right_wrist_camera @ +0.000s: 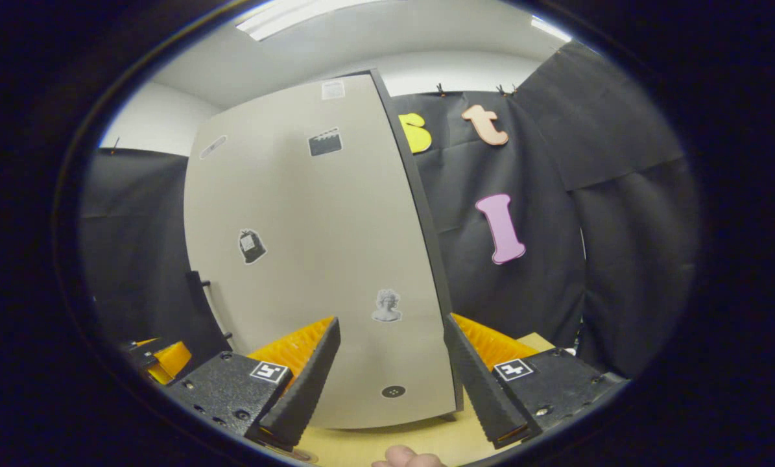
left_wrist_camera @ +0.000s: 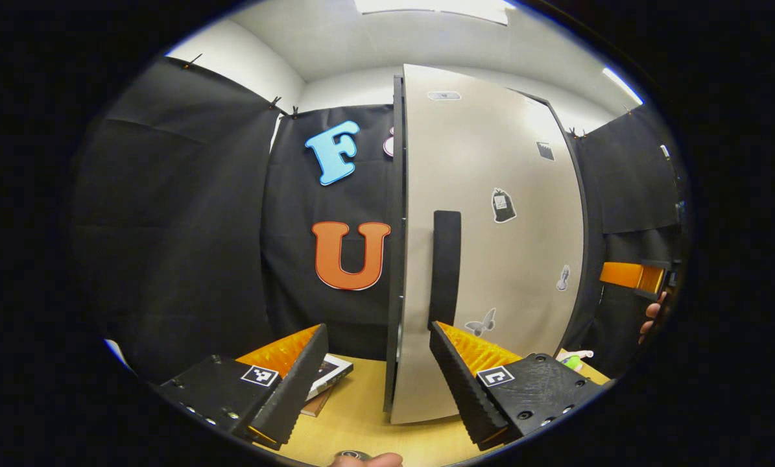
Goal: Open the cabinet door with the right hand, grasp the bottle in the cabinet with the left hand and place it on the coaster, then close the cabinet door with the right hand.
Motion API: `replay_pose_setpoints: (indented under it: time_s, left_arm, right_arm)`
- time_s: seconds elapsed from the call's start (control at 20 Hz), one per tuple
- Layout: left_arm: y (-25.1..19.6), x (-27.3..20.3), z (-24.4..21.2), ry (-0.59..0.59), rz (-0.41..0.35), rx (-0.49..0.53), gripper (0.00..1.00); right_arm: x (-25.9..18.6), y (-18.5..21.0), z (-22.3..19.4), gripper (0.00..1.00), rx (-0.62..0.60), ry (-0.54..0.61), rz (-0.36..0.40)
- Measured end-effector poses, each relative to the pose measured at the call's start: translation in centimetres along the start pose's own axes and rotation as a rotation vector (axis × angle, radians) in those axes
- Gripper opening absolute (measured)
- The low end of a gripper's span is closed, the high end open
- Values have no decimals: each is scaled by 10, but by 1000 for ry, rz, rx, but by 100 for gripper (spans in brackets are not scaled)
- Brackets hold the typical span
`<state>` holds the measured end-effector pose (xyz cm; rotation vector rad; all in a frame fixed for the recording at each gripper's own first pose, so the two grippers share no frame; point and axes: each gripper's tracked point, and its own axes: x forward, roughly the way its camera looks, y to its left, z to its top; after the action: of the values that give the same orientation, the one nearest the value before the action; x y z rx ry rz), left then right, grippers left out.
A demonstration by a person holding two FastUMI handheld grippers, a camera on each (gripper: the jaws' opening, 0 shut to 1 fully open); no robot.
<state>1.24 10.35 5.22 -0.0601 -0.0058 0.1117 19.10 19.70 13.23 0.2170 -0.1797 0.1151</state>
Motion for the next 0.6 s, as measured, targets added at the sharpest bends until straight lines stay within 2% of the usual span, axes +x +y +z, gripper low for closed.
replay_pose_setpoints:
  time_s: [0.1,0.15,0.2,0.25,0.5,0.6]
  left_arm:
    - [-2,2,0,0,16,24,95]
    - [-5,2,0,0,17,40,95]
    - [-8,1,0,-2,12,49,95]
    - [-14,0,0,-6,-3,50,95]
    - [-27,-4,-1,10,-29,39,95]
    - [-31,-6,-1,15,-49,29,95]
  right_arm:
    - [-11,3,0,96,-9,-13,8]
    - [-15,4,1,100,-14,-19,15]
    - [-19,6,1,96,-25,-27,21]
    - [-23,5,1,100,-40,-30,23]
    - [-39,15,-8,98,-61,1,65]
    - [-44,14,-7,100,-77,-7,64]
